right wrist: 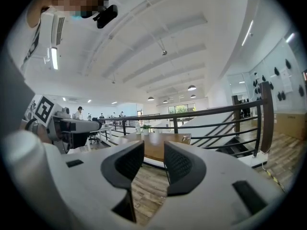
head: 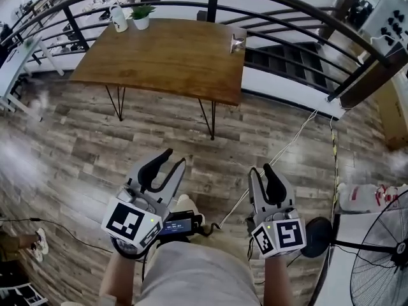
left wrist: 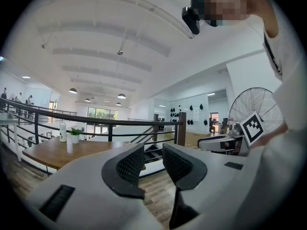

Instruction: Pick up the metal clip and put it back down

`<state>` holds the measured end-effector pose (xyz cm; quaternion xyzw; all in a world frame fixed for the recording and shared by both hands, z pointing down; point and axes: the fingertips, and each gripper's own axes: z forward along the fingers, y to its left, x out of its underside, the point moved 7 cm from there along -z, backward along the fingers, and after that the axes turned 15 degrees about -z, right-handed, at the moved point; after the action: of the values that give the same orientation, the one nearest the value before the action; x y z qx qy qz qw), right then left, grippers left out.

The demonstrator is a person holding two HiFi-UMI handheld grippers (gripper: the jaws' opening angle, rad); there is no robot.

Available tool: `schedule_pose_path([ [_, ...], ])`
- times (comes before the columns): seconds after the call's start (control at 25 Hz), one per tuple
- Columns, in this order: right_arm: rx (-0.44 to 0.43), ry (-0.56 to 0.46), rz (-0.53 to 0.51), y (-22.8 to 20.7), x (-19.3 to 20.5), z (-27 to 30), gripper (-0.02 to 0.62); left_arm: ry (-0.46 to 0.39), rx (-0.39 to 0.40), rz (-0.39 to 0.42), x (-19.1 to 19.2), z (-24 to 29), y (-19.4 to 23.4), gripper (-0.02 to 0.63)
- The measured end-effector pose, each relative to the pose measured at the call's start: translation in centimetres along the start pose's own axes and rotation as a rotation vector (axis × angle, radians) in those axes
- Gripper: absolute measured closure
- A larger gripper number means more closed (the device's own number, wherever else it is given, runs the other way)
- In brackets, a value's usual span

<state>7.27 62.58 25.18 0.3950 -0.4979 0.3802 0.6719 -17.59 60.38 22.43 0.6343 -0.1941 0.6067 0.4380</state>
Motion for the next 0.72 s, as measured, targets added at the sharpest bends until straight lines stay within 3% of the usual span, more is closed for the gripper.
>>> schedule_pose_path([
  [0.32, -0.02, 0.009, -0.011, -0.5, 0.2, 1.2, 0.456, -0.008, 0.037, 0.003, 0.0, 2.2, 0.4, 0.485],
  [0.72, 0.027, 0.012, -0.018, -4.2, 0.1, 6.7, 0.48, -0.006, 0.078, 0.007, -1.3, 9.1, 3.7, 0.483],
])
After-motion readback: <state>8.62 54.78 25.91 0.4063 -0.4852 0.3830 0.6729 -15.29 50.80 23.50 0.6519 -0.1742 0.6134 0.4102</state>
